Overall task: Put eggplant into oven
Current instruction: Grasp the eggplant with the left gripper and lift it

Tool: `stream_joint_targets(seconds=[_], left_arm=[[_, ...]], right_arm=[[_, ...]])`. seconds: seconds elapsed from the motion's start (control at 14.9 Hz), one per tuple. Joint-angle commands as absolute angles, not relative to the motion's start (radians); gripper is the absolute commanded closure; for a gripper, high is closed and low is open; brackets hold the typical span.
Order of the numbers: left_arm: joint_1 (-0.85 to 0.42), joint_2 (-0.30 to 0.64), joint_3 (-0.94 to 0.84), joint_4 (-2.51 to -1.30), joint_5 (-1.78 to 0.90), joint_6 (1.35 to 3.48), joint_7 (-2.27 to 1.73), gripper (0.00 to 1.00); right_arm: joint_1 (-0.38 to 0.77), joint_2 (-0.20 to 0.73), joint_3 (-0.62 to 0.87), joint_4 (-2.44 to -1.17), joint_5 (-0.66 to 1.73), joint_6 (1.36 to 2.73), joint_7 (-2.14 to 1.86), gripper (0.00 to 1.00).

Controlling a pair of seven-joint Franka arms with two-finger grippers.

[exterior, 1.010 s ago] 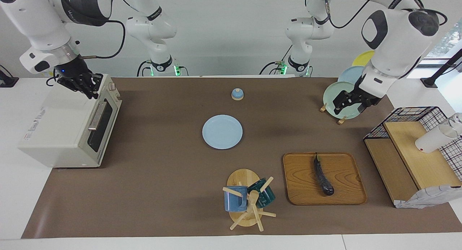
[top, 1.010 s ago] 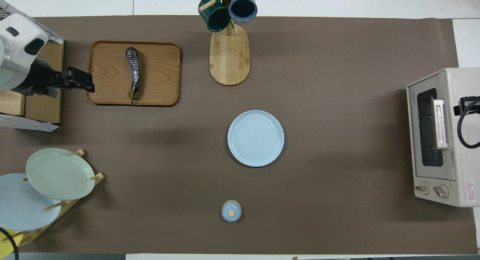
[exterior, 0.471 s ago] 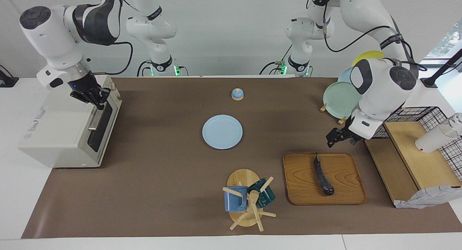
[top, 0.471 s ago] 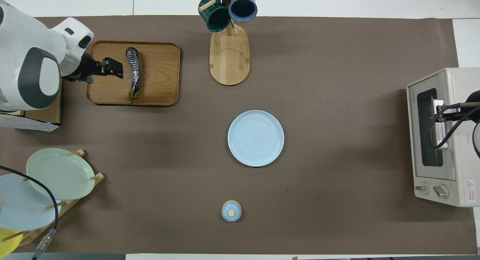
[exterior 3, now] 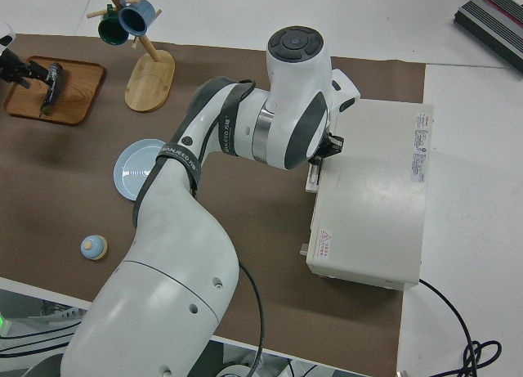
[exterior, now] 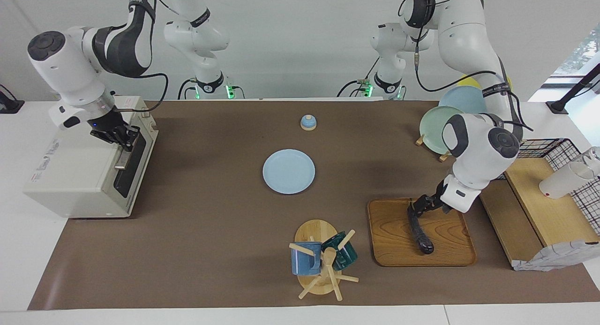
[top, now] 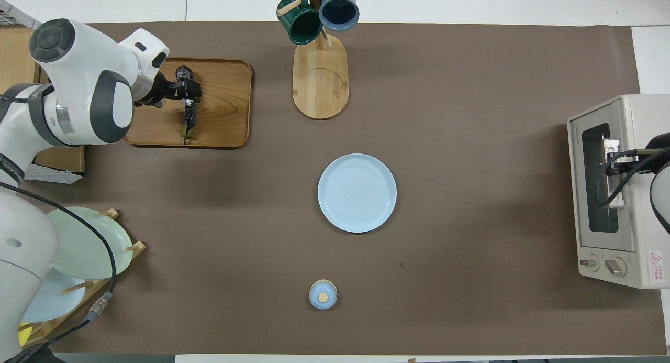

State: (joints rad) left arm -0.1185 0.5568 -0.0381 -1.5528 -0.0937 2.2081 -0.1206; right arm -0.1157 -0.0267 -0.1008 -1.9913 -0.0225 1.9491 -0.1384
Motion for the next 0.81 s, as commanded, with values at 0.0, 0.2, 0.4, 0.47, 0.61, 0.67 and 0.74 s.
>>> stream_joint_targets(seconds=[0.0,0.2,0.4,0.47,0.61,0.67,0.74], left_arm=[[-0.141,0.566,-0.026,-1.575,-0.100,2.258,-0.109,0.00],[-0.158,0.560,-0.026,-1.615,-0.037,2.272,-0.078,0.00],[-0.158,0.558,-0.026,-1.615,-0.026,2.263,-0.078,0.08],[-0.160,0.557,-0.026,-1.617,-0.026,2.264,-0.077,0.19],[-0.160,0.557,-0.026,-1.615,-0.026,2.264,-0.060,0.69],[-0.160,0.557,-0.026,-1.615,-0.026,2.263,-0.055,1.00],[-0.158,0.557,-0.026,-1.612,-0.026,2.258,-0.049,1.00]], right_arm=[[-0.127,-0.040,-0.094,-2.040,-0.028,1.971,-0.146,1.00],[-0.114,-0.040,-0.092,-2.083,-0.028,2.026,-0.140,1.00],[-0.087,-0.031,-0.091,-2.131,-0.026,2.092,-0.137,1.00],[-0.080,-0.022,-0.089,-2.143,-0.025,2.114,-0.137,1.00],[-0.045,0.000,-0.091,-2.155,-0.023,2.147,-0.129,1.00],[-0.044,0.006,-0.089,-2.157,-0.023,2.151,-0.114,1.00],[-0.040,0.018,-0.089,-2.158,-0.015,2.157,-0.109,1.00]])
